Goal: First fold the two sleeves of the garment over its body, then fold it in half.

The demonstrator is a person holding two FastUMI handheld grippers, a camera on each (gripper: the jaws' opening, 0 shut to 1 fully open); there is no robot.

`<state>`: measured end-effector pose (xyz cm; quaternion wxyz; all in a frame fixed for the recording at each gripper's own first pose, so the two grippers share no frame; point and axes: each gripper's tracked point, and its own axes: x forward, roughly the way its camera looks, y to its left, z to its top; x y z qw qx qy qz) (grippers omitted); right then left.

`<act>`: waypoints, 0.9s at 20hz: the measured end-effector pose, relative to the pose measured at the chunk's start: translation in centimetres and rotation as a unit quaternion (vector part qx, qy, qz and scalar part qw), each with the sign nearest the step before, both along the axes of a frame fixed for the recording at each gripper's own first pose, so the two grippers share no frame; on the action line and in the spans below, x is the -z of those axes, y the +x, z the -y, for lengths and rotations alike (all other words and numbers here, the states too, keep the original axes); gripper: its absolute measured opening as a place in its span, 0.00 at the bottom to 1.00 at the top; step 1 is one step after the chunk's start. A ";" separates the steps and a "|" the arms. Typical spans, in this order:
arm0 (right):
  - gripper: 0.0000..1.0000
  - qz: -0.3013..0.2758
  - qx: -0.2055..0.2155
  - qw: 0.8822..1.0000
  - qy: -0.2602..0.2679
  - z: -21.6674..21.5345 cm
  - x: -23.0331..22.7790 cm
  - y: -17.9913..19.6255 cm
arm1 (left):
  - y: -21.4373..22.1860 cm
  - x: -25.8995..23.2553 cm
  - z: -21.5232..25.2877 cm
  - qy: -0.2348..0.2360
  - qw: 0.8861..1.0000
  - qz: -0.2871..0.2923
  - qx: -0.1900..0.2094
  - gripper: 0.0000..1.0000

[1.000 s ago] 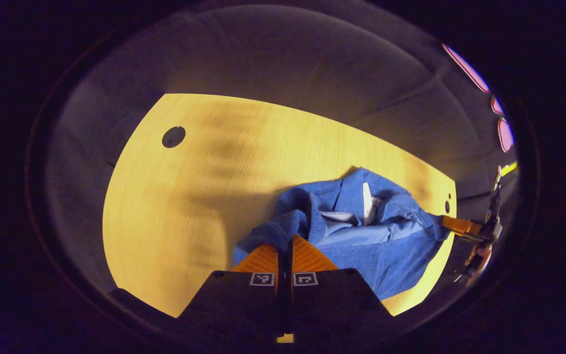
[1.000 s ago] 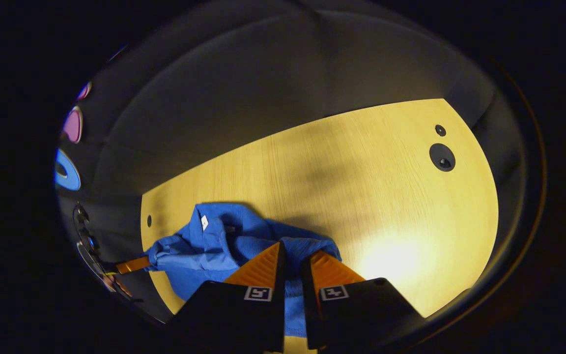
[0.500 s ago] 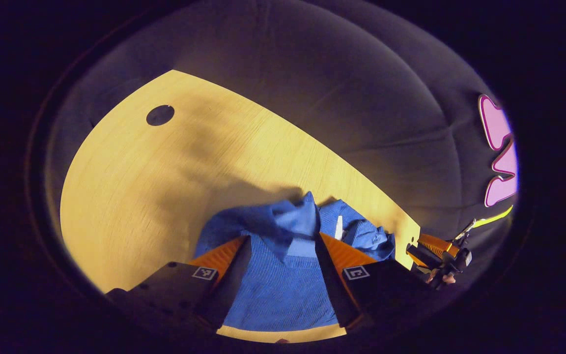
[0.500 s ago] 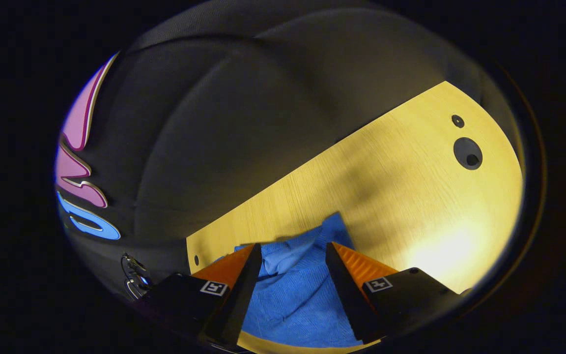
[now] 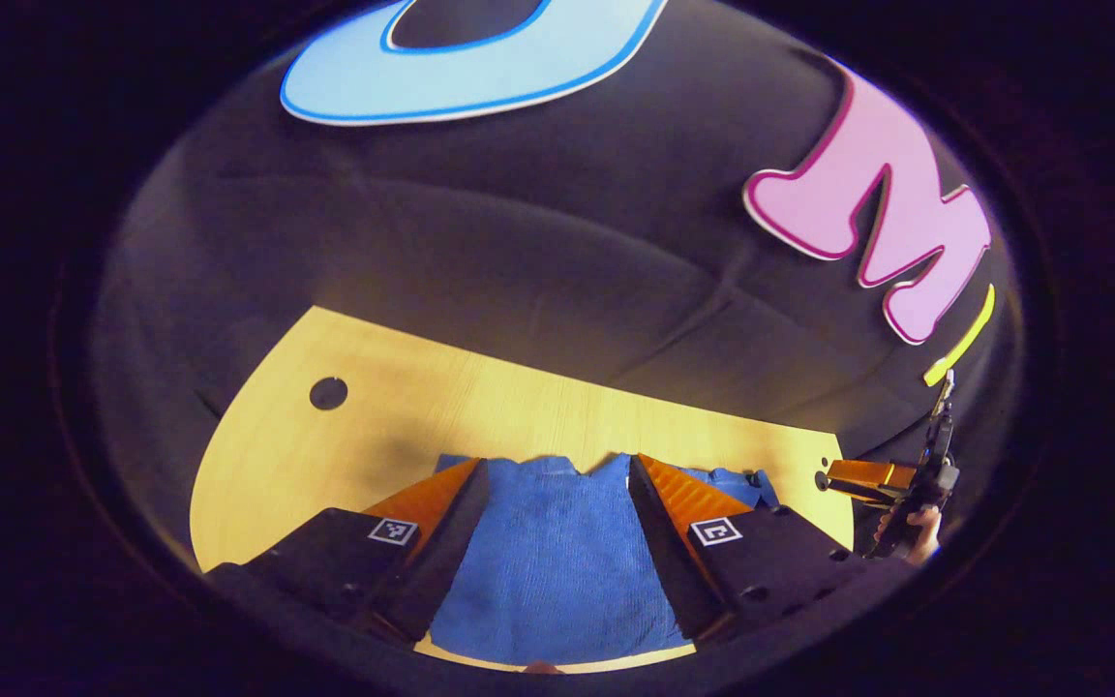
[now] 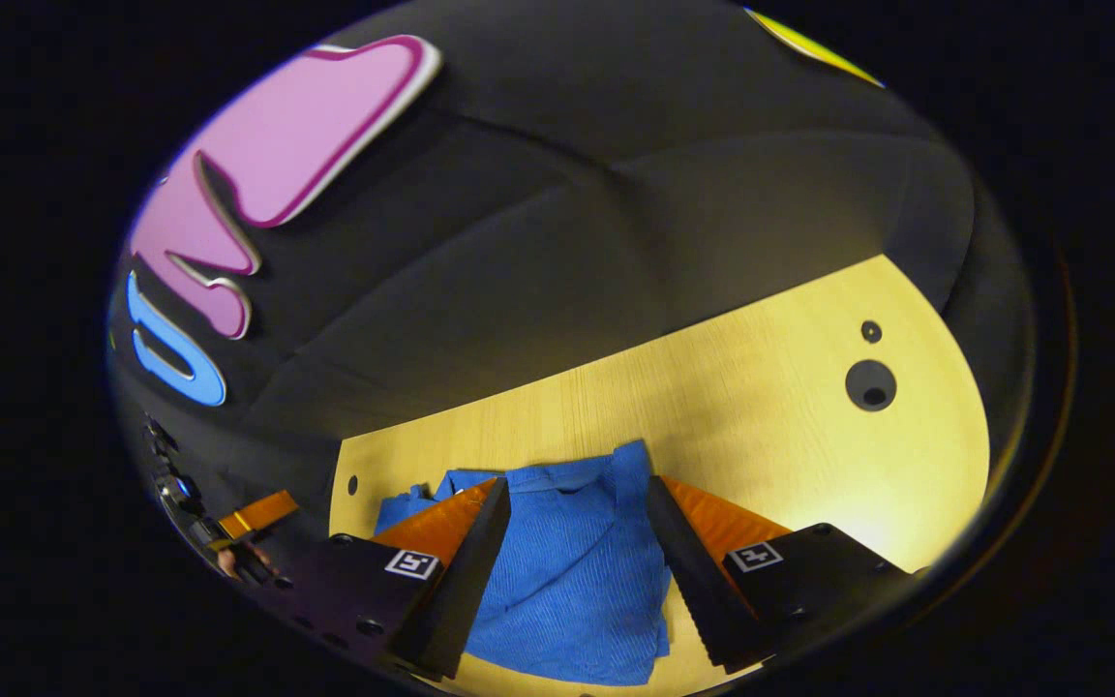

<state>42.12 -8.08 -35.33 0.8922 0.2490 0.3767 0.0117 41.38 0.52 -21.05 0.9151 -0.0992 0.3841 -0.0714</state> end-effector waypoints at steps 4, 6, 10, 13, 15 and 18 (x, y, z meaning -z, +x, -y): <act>0.96 0.065 -0.027 0.996 -0.057 -2.0 -5.8 -3.0 | -3.2 -5.8 0.3 0.054 0.993 0.102 0.005 0.84; 0.96 0.090 -0.038 0.991 -0.086 -3.5 -8.2 -5.7 | -6.0 -9.2 0.0 0.062 0.986 0.153 0.003 0.85; 0.97 0.128 -0.041 0.985 -0.108 -6.7 -12.4 -12.7 | -13.6 -14.1 0.1 0.077 0.970 0.230 0.013 0.85; 0.97 0.154 -0.046 0.979 -0.122 -9.7 -14.7 -19.1 | -20.9 -16.6 -0.1 0.058 0.964 0.261 0.010 0.84; 0.97 0.183 -0.038 0.971 -0.146 -10.8 -16.5 -23.6 | -24.9 -17.9 -0.1 0.041 0.953 0.300 0.008 0.83; 0.98 0.236 -0.013 0.954 -0.184 -11.9 -19.5 -30.3 | -31.7 -17.1 0.8 0.032 0.946 0.319 0.045 0.82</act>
